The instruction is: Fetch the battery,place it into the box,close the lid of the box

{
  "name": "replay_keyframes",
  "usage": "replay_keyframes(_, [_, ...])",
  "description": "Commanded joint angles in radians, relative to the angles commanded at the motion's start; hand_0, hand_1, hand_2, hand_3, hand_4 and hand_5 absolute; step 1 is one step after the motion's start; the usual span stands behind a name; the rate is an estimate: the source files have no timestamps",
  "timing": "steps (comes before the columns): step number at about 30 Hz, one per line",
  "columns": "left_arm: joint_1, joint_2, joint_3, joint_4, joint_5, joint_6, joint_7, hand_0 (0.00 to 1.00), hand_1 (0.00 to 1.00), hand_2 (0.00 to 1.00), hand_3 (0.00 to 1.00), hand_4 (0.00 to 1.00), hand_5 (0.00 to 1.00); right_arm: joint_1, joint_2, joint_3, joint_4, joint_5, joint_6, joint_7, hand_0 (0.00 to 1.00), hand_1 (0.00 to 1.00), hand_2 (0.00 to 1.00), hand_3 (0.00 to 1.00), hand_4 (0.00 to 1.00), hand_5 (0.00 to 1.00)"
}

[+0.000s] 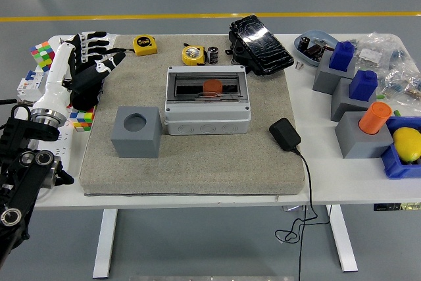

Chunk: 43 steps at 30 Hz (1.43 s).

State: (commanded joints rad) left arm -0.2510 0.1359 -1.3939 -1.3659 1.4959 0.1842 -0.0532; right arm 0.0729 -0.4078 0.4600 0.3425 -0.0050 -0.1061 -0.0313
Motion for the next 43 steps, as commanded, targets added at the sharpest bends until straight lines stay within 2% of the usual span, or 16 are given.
replay_keyframes(26, [-0.017, -0.001, 0.015, 0.003, -0.003, -0.006, 0.000, 0.627, 0.687, 0.691, 0.723, 0.998, 0.428, 0.010, -0.013, -0.017, 0.001, 0.004, 0.001, -0.003, 0.544, 0.601, 0.593, 0.547, 0.926, 0.492])
replay_keyframes(43, [-0.012, -0.003, 0.011, 0.002, -0.002, -0.007, 0.001, 0.628, 0.686, 0.691, 0.722, 0.998, 0.425, 0.004, -0.013, -0.008, 0.002, 0.001, 0.002, -0.002, 0.544, 0.601, 0.593, 0.546, 0.926, 0.493])
